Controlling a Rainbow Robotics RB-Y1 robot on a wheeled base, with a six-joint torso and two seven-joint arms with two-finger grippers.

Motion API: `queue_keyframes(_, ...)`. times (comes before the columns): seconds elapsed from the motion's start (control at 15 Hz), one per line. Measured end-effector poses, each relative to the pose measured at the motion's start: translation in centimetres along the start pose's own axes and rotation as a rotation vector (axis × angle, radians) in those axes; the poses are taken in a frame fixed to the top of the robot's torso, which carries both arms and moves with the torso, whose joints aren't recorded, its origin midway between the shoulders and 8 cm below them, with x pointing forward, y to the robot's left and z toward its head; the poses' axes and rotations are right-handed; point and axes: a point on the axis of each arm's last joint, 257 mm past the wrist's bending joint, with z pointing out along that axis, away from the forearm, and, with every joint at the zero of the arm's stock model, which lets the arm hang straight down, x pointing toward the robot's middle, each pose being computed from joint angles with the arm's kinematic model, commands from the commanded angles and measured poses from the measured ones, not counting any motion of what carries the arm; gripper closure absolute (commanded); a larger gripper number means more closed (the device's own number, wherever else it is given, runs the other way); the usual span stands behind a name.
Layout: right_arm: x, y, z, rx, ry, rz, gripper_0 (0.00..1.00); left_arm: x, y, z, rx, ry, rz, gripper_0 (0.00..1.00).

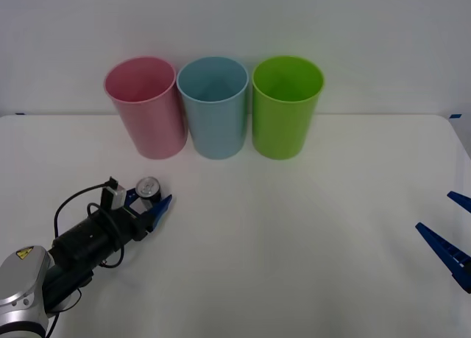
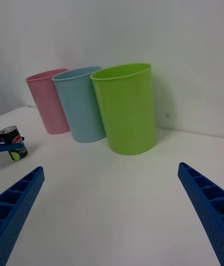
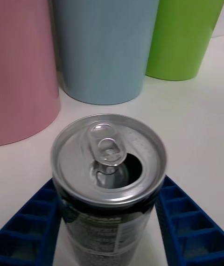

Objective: Grasp the object on the table and drop it into the matching bin: aluminum can to the light blue bin, PET bottle to the pink bin.

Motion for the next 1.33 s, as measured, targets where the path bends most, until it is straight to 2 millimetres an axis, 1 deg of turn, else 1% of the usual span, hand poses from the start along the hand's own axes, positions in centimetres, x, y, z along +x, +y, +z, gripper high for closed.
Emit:
queue_keyframes(0.47,0.0,0.0,0.0,0.0,0.0,0.0,0.0,-0.2,0.2,-0.1,-0.005,-0.005,-0.006,1.0)
queue_keyframes(0.67,0.0,0.0,0.0,0.0,0.0,0.0,0.0,-0.3,0.2,-0.5,0.001,-0.014,-0.011,1.0)
queue_keyframes(0.87,0.0,0.0,0.0,0.0,0.0,0.0,0.0,-1.5,0.6,-1.7,0.005,-0.042,-0.001,1.0)
queue_keyframes(1.2,0.0,0.0,0.0,0.0,0.0,0.0,0.0,-4.1,0.9,-4.9,-0.009,-0.107,-0.006,1.0)
queue_keyframes(1.33,0.0,0.0,0.0,0.0,0.0,0.0,0.0,-5.6,0.7,-6.4,-0.023,-0.147,-0.014,1.0)
